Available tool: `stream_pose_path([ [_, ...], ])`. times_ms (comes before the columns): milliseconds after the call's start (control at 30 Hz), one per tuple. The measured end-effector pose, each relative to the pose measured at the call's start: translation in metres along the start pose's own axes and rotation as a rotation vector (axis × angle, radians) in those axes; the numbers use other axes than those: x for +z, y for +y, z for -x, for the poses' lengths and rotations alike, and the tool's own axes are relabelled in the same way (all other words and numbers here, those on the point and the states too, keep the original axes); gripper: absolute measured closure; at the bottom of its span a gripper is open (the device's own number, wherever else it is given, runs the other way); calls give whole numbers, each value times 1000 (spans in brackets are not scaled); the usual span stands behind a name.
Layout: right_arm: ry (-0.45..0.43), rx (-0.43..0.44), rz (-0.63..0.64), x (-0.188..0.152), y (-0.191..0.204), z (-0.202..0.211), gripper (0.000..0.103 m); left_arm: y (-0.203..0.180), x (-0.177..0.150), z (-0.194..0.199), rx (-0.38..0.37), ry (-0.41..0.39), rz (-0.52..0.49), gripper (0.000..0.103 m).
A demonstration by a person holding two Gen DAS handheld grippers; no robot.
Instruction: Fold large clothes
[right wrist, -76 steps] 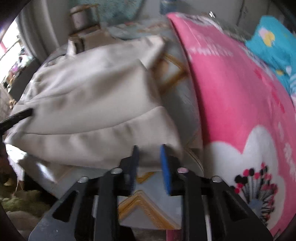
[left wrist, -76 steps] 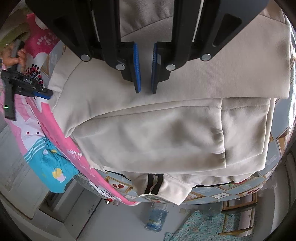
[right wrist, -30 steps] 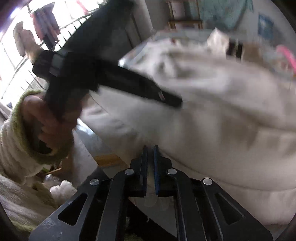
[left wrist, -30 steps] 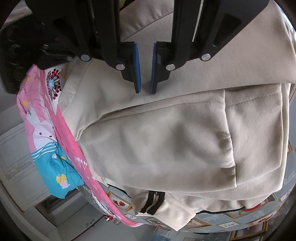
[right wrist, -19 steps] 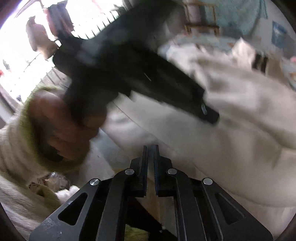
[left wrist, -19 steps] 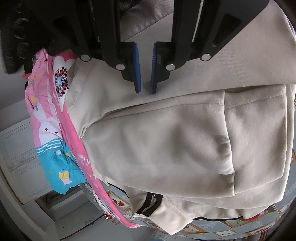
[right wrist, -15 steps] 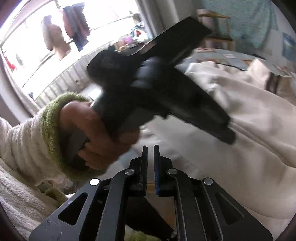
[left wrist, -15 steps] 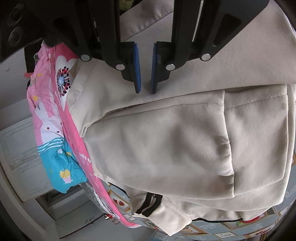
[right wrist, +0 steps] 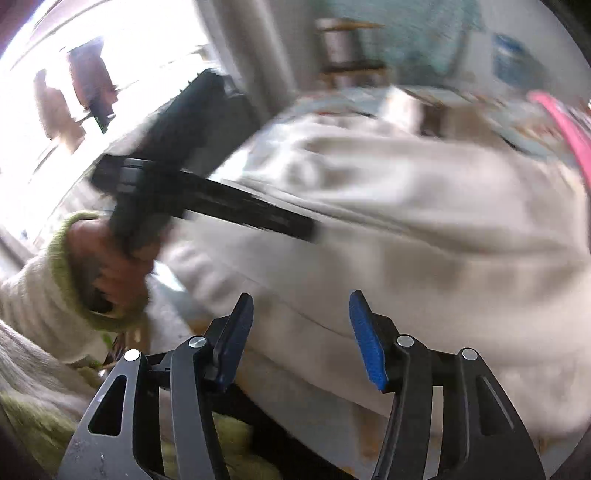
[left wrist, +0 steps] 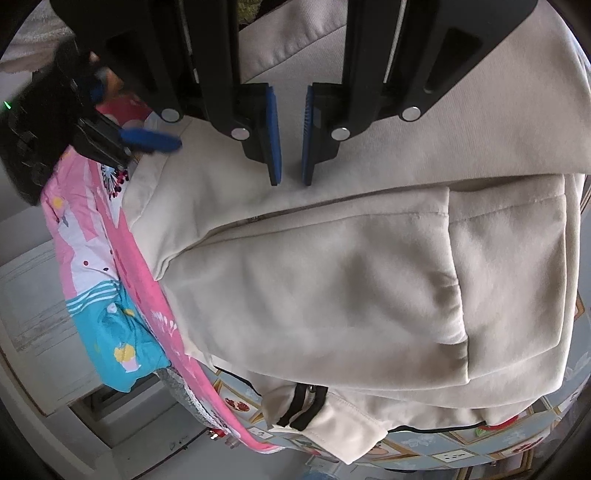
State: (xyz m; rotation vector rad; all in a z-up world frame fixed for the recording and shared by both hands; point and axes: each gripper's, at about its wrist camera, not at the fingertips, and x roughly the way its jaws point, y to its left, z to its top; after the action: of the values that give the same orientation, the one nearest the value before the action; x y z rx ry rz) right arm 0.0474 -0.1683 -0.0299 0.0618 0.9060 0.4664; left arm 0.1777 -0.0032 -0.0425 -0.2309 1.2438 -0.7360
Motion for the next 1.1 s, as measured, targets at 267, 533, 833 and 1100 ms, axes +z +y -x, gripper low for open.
stream_pose_path([
  [267,5,12,-119,15,-41,11,30,-14,-1,16,67,-20,42,61],
  [533,-32,53,-308,104,-124,53,23,-25,57,59,148,-132,27,34],
  [833,-40,77,-408,215,-224,26,23,-16,184,51,293,-277,47,31],
  [1100,109,25,-427,273,-266,-71,36,9,266,-27,445,-185,37,31],
])
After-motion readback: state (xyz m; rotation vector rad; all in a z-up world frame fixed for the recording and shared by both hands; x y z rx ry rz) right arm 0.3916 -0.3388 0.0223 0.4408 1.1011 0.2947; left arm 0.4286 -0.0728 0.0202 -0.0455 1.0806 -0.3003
